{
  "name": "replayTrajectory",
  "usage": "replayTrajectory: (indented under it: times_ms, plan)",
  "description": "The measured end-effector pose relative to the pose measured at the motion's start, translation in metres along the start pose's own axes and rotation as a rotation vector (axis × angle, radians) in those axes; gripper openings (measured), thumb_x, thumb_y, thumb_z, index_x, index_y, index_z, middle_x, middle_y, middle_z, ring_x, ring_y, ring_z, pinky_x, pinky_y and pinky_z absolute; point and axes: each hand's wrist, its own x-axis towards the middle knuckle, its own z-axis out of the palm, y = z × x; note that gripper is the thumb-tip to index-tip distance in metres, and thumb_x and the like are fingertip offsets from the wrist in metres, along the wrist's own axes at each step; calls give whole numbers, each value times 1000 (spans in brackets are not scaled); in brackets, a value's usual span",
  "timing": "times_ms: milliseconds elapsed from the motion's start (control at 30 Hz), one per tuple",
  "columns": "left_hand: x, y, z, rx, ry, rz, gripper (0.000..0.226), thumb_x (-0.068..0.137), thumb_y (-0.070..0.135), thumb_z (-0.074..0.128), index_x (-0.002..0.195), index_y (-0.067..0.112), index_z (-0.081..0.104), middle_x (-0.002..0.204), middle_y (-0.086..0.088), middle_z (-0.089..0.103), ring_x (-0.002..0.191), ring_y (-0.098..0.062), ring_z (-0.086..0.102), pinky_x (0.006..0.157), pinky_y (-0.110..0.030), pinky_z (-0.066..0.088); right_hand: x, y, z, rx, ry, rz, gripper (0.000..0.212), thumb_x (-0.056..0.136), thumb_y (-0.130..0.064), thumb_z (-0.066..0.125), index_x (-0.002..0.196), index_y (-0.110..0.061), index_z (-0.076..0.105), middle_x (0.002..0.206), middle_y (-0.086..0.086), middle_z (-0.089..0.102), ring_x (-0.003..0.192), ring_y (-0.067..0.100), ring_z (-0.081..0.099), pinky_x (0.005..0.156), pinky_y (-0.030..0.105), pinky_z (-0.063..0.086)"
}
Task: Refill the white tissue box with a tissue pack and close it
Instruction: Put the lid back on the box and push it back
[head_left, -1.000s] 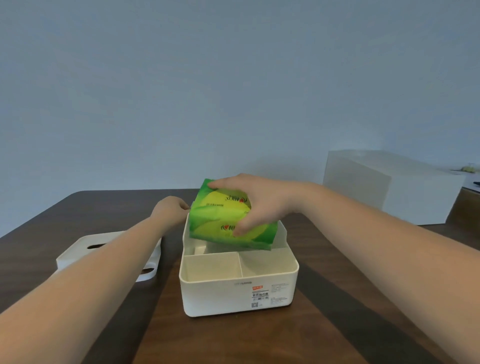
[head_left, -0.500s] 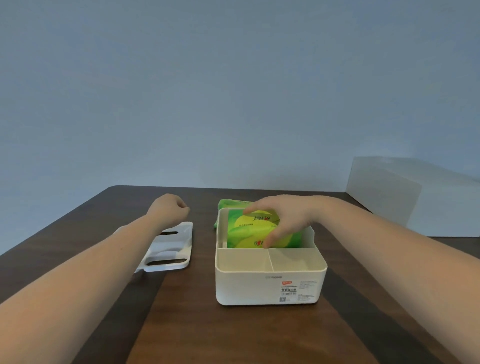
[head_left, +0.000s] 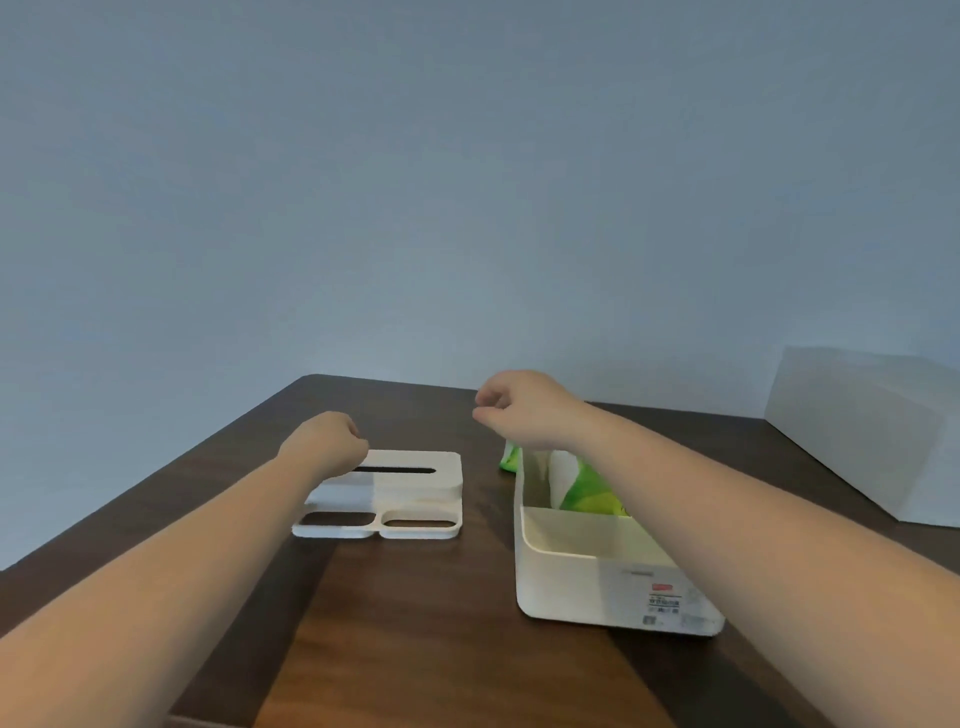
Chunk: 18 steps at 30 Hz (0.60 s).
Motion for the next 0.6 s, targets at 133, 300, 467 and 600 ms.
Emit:
replayTrajectory:
  times_ms: [133,300,467,600]
  plan:
    - [-4,-17,-5,53,-19,-95,42,92,22,47,131,8,51,126,-8,60,101,-24,55,79,-29,41,15,-27,37,-184,-243,46,46,94,-24,50,138,-14,48,140,5,52,126,25,51,102,35,44]
    - [-8,-28,5,24,-102,-129,37,91,21,47,123,4,53,109,-10,61,88,-24,52,71,-28,40,27,-35,68,-238,-370,159,45,96,-23,48,138,-8,44,136,11,52,95,26,56,72,28,48]
    - [-4,-26,11,-86,-91,-143,29,91,18,48,113,0,56,82,-5,55,79,-23,52,69,-30,42,33,-28,75,20,-371,338,53,94,-29,55,142,-12,40,140,12,48,121,31,54,96,37,47]
    - [-10,-16,4,-94,57,-177,16,92,12,45,97,1,56,83,-9,57,85,-28,54,71,-31,39,36,-33,73,260,-268,408,41,94,-19,53,132,-2,50,110,14,51,99,30,56,77,33,49]
